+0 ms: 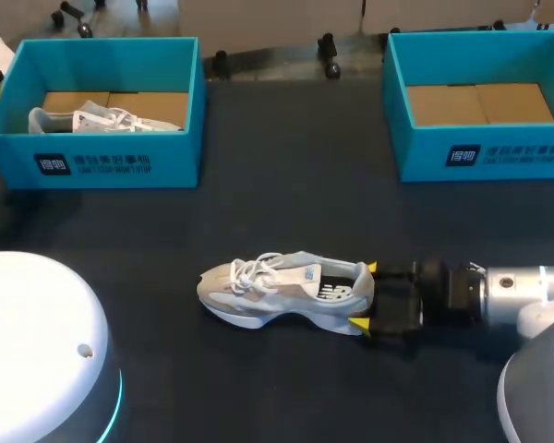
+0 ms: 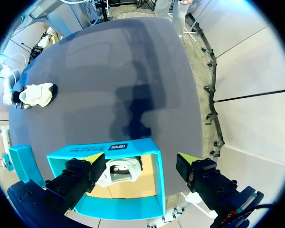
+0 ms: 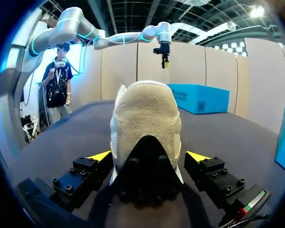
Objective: Take the shoe out of the shoebox, open the shoe tongue, remove and reinsert the insole, then place the shoe into the shoebox
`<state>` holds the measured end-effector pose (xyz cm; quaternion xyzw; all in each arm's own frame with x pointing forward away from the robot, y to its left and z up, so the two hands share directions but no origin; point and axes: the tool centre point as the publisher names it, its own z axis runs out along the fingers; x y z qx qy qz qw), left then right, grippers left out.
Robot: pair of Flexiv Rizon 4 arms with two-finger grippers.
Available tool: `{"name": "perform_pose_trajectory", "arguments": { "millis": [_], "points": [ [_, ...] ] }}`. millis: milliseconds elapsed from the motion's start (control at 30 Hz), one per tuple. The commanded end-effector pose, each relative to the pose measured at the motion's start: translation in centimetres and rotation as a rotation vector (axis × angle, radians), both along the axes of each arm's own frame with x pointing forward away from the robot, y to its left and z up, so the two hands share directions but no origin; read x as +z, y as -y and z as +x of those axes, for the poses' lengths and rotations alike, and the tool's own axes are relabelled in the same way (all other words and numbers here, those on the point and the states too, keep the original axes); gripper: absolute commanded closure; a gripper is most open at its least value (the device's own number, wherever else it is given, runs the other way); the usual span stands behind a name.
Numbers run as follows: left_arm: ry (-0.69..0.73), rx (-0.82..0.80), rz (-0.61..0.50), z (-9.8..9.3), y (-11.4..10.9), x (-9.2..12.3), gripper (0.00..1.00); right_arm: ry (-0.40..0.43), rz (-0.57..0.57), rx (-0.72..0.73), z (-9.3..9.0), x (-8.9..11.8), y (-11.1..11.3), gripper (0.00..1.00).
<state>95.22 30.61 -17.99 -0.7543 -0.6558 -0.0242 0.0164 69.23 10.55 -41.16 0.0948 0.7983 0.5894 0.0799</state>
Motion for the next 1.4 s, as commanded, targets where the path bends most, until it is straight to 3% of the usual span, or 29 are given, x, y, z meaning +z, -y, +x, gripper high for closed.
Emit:
{"name": "perform_pose_trajectory", "arguments": {
  "millis": [33, 967, 1000, 1033, 1167, 1200, 1233, 1400],
  "points": [
    [0.002, 0.000, 0.002, -0.1, 0.0, 0.0, 0.00, 0.004, 0.003, 0.010, 0.6, -0.2, -0.5, 0.00],
    [0.002, 0.000, 0.002, -0.1, 0.0, 0.0, 0.00, 0.000, 0.003, 0.033, 0.6, -1.0, -2.4, 0.00],
    [0.002, 0.000, 0.002, -0.1, 0.0, 0.0, 0.00, 0.002, 0.003, 0.035, 0.6, -1.0, -2.4, 0.18],
    [0.002, 0.000, 0.002, -0.1, 0.0, 0.0, 0.00, 0.002, 0.003, 0.036, 0.6, -0.9, -2.4, 0.45],
    [0.002, 0.000, 0.002, -0.1, 0.0, 0.0, 0.00, 0.006, 0.004, 0.041, 0.7, -0.9, -2.5, 0.63],
    [0.002, 0.000, 0.002, -0.1, 0.0, 0.0, 0.00, 0.006, 0.004, 0.042, 0.7, -0.9, -2.5, 0.75],
    [0.002, 0.000, 0.002, -0.1, 0.0, 0.0, 0.00, 0.007, 0.005, 0.043, 0.7, -0.9, -2.5, 1.00],
    [0.002, 0.000, 0.002, -0.1, 0.0, 0.0, 0.00, 0.021, 0.019, 0.073, 0.8, -1.0, -2.4, 1.00]
  ]
}}
